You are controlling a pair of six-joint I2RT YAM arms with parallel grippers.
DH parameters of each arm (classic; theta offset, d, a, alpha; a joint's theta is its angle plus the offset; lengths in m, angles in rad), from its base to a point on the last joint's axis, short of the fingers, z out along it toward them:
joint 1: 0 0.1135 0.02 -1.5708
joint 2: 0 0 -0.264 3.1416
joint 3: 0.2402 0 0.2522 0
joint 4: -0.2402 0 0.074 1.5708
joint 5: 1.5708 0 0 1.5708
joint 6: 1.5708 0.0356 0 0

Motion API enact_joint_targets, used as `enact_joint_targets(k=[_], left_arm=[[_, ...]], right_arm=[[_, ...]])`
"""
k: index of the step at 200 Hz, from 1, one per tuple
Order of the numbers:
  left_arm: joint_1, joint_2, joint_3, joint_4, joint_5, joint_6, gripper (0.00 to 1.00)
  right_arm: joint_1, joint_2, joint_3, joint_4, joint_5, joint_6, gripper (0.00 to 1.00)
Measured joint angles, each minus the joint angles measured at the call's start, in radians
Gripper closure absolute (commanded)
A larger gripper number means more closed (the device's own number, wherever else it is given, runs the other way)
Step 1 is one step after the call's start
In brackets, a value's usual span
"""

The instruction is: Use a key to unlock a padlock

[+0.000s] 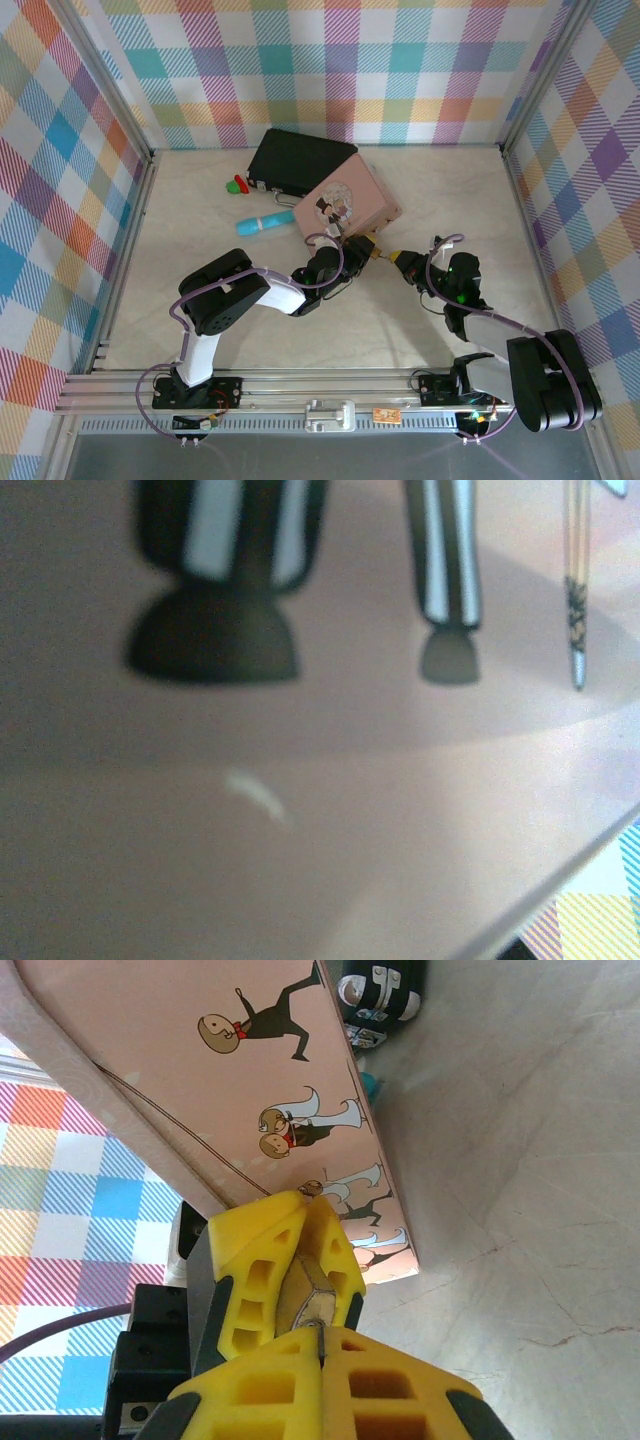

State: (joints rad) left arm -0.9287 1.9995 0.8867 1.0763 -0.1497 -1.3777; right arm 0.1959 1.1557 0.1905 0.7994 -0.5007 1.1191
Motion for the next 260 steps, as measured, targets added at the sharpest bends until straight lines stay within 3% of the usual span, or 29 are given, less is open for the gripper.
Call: enact_joint_targets(k=[68, 141, 196, 260], left_arm=[[0.0, 0.0, 0.0, 0.002, 0.0, -0.006, 1.0], [-0.005, 0.0, 0.002, 0.0, -0.01, -0.014, 1.0], [-0.007, 0.0, 0.001, 0.004, -0.019, -0.025, 1.0], [-0.008, 0.0, 0.001, 0.009, -0.027, -0.043, 1.0]], right_arm=[[0.005, -0.046, 0.0, -0.009, 0.009, 0.0, 1.0], [0.027, 0.048, 0.0, 0.075, 0.026, 0.007, 1.0], [0.028, -0.114, 0.0, -0.084, 0.072, -0.022, 1.0], [0.028, -0.069, -0.002, -0.085, 0.082, -0.01, 1.0]])
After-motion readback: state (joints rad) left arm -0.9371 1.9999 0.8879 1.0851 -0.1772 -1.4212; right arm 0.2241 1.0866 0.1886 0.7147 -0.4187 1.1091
